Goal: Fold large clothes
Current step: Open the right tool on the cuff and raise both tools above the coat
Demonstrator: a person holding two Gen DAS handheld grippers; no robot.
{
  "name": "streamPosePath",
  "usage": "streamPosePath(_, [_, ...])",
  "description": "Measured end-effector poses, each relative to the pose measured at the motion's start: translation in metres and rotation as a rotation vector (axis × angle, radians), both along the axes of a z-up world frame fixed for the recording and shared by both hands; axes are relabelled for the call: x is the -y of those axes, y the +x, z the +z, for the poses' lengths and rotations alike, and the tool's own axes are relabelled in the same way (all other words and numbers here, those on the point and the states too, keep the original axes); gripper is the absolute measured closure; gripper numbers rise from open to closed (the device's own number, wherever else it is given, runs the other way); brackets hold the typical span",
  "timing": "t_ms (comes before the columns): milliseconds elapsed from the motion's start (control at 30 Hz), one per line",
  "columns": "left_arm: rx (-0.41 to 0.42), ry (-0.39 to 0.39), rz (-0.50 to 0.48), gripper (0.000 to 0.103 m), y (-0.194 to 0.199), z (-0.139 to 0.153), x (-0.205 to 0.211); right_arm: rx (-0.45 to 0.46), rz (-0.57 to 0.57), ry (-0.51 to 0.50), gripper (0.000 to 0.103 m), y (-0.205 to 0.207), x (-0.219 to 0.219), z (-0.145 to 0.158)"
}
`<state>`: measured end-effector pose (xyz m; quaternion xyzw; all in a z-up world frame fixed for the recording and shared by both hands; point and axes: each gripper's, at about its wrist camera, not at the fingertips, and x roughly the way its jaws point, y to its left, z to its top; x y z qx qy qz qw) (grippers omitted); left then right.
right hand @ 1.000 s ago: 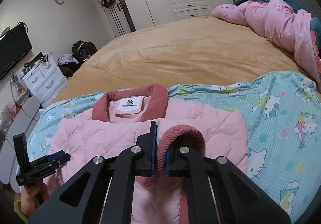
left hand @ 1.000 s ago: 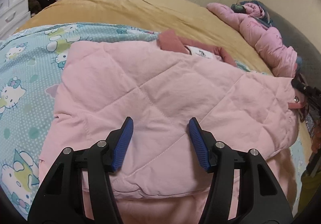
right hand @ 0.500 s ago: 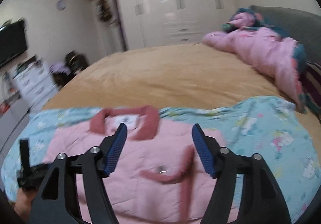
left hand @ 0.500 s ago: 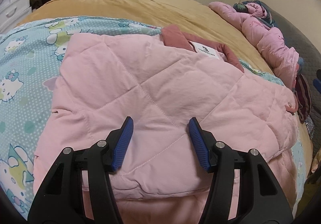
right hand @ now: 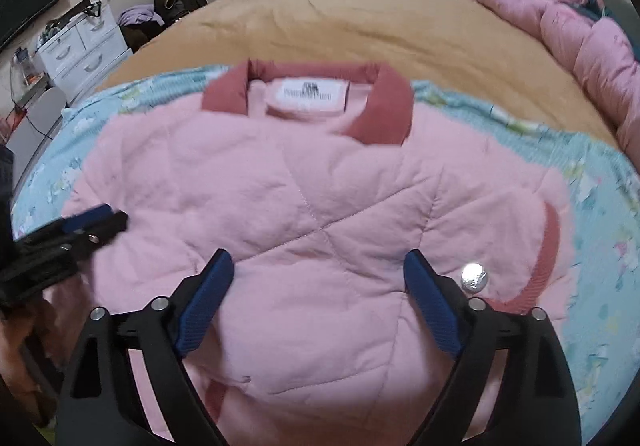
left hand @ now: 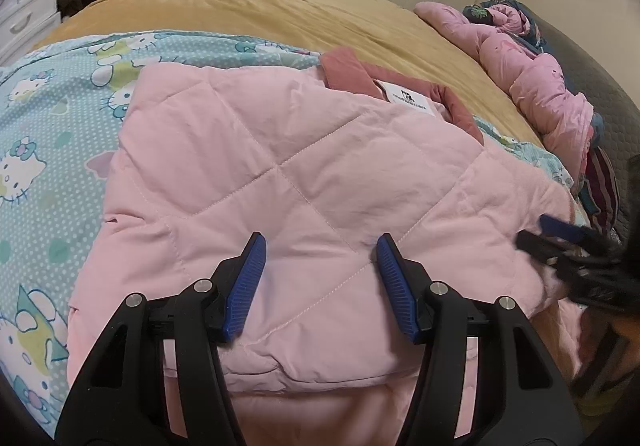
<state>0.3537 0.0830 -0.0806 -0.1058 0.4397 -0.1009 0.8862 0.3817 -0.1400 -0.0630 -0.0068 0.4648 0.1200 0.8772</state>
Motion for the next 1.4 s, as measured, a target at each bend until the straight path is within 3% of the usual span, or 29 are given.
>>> streamPosePath(300, [-0.005, 0.004, -0.004, 0.054, -0.001, 0.000, 0.000, 0.018, -0.015, 0.003, 0.013, -0.001, -0.003, -0.003])
streamPosePath(467, [-0.012, -0.010, -0.007, 0.052, -0.001, 0.004, -0.002, 0.032, -0.037, 0.105, 0.011, -0.010, 0.009, 0.011])
streamPosePath(633, [-0.013, -0.020, -0.022, 0.026, -0.003, 0.010, 0.002, 0.058, -0.056, 0.122, 0.005, -0.020, 0.014, 0.023])
streamPosePath(800, [-0.013, 0.015, -0.024, 0.024, -0.004, 0.013, 0.005, 0.076, -0.076, 0.142, 0.004, -0.024, 0.020, 0.032])
streamPosePath(900, [-0.010, 0.022, -0.027, 0.010, -0.005, 0.015, 0.007, 0.082, -0.084, 0.158, 0.004, -0.025, 0.024, 0.036])
streamPosePath(1033, [-0.017, 0.044, -0.021, 0.009, -0.005, 0.017, 0.010, 0.085, -0.089, 0.163, 0.004, -0.028, 0.026, 0.039])
streamPosePath(1400, [-0.034, -0.001, 0.043, 0.009, -0.010, 0.026, 0.000, 0.093, -0.096, 0.172, 0.004, -0.036, 0.027, 0.042])
